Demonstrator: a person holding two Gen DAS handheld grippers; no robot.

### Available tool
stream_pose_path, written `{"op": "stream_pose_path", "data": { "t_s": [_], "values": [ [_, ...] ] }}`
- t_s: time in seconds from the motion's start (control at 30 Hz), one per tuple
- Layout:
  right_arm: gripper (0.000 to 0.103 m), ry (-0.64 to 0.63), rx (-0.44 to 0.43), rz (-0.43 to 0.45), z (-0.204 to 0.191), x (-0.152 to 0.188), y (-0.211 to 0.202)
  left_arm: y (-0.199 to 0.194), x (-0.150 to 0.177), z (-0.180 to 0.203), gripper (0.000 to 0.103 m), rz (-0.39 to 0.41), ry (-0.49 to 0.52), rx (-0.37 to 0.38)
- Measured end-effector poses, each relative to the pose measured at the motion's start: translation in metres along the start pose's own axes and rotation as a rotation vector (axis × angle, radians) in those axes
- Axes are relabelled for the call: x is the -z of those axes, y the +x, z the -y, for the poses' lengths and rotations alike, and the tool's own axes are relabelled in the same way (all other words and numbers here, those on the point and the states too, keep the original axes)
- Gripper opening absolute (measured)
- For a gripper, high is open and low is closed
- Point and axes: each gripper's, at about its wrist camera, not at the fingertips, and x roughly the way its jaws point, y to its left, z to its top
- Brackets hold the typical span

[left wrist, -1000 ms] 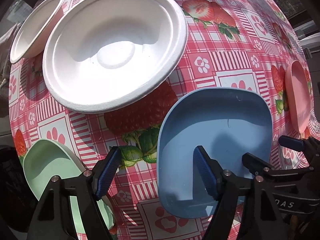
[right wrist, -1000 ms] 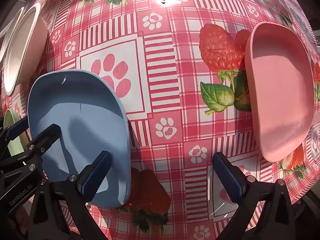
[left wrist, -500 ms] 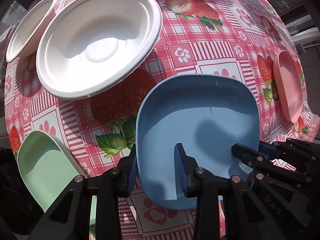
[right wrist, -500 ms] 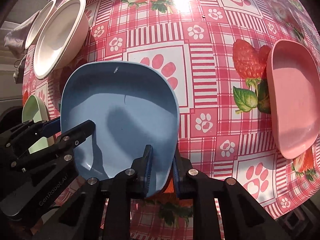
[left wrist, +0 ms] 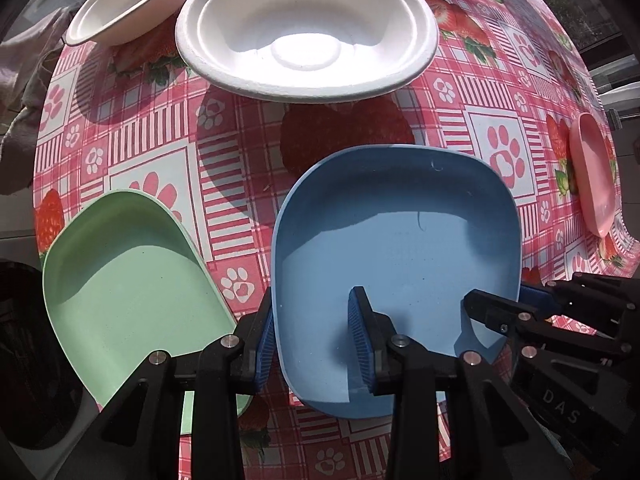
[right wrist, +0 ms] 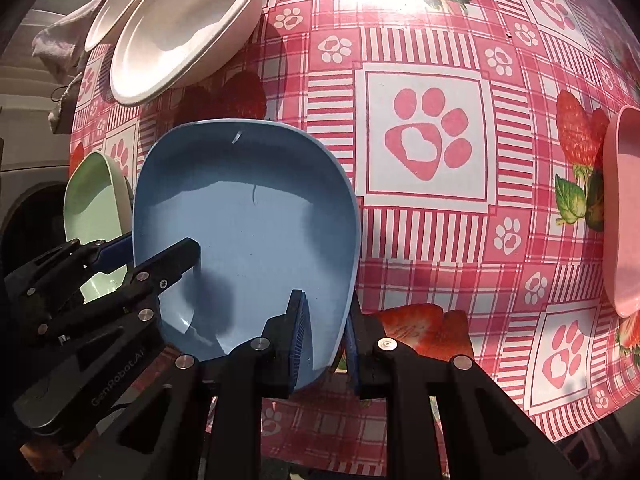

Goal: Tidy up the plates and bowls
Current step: 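Lift and carry the blue plate with both grippers over the green plate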

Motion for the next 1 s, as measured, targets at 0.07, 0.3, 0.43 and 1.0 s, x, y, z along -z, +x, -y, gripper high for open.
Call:
{"op": "stream_pose_path", "data": {
  "t_s": [0.07,0.3,0.43,1.0],
  "values": [
    [0.022,-0.018,0.014,-0.004,-0.006,0.001,0.002,-0.002,0.0,0.001,0.038,0.009,-0.011,0.006],
    [0.022,-0.036,0.039,-0.006,-0.017,-0.003,0.011,-0.02,0.02,0.018,0.038,0.024,-0.016,0.0],
    [0.022,-0.046,0.049,-0.007,-0.015,0.0,0.01,-0.005,0.011,-0.002,0.038,0.044,-0.009,-0.002],
    [0.021,0.044,-0.013,-0.019,0.004,0.001,-0.005,0.004,-0.001,-0.016,0.031,0.059,-0.018,0.011]
  ]
}}
